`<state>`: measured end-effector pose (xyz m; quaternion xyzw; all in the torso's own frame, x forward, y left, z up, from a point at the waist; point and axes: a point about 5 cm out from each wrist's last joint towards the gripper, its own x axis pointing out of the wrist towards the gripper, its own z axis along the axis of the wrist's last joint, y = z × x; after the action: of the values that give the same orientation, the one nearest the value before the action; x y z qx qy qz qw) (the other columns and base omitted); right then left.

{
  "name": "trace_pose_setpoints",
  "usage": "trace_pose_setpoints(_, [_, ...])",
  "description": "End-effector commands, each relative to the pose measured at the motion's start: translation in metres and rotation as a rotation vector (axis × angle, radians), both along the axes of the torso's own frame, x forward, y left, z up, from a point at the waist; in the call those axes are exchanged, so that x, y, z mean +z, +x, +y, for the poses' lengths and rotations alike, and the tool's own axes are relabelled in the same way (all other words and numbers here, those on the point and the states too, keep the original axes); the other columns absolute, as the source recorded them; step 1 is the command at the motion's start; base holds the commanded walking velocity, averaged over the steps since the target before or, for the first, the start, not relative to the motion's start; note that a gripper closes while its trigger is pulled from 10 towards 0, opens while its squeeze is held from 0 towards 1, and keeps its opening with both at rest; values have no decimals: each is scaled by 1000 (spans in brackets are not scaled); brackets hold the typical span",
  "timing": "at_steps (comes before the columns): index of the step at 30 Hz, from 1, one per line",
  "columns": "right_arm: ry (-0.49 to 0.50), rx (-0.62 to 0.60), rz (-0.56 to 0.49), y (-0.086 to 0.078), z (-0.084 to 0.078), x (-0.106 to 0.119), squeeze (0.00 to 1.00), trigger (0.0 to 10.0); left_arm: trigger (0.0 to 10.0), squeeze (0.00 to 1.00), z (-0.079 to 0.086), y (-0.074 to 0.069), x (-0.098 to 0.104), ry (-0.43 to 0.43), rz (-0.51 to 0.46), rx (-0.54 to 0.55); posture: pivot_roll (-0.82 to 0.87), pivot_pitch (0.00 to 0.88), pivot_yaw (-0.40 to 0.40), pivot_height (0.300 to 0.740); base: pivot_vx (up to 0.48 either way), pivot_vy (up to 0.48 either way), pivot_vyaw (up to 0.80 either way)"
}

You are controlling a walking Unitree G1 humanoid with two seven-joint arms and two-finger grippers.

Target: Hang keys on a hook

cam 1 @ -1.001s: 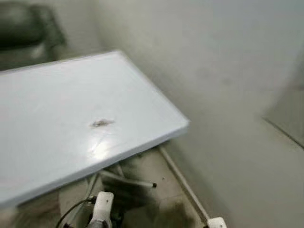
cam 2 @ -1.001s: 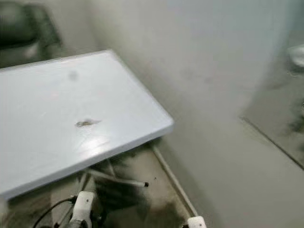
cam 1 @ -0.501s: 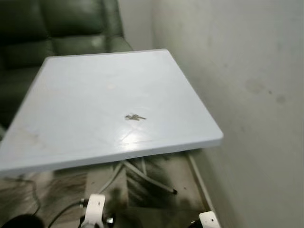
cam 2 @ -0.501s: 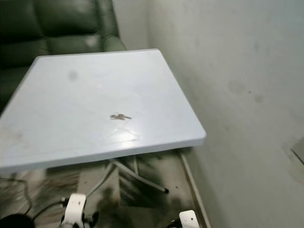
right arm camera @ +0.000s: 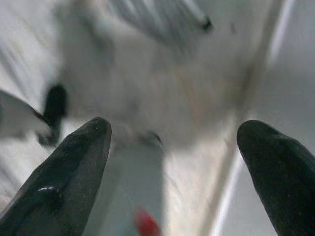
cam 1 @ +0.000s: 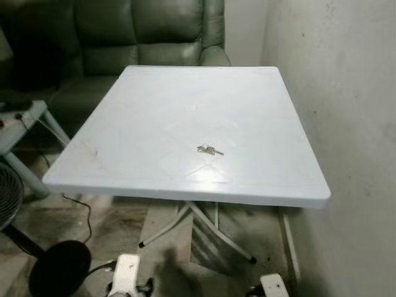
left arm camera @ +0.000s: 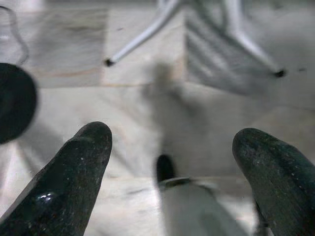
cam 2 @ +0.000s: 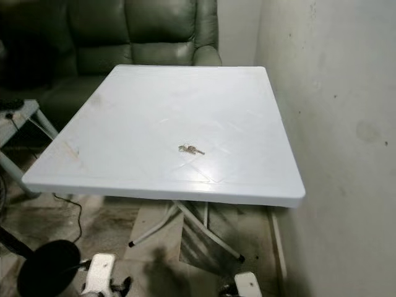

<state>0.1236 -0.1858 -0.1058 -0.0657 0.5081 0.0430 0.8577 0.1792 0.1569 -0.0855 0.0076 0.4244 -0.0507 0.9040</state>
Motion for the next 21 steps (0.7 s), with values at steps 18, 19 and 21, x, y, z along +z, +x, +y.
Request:
trace_pose_setpoints(18, [10, -2, 6, 1, 5, -1, 0, 10000, 10000, 0, 13, 0, 1, 28, 3, 11, -10, 0, 17, 740, 0, 0, 0])
trace_pose_setpoints(19, [10, -2, 8, 1, 5, -1, 0, 10000, 10000, 0, 13, 0, 1, 29, 3, 9, -10, 0, 17, 740, 0, 0, 0])
trace_pose_setpoints(21, [9, -2, 10, 0, 5, -1, 0, 10000, 10000, 0, 13, 0, 1, 30, 3, 8, -9, 0, 17, 740, 0, 0, 0])
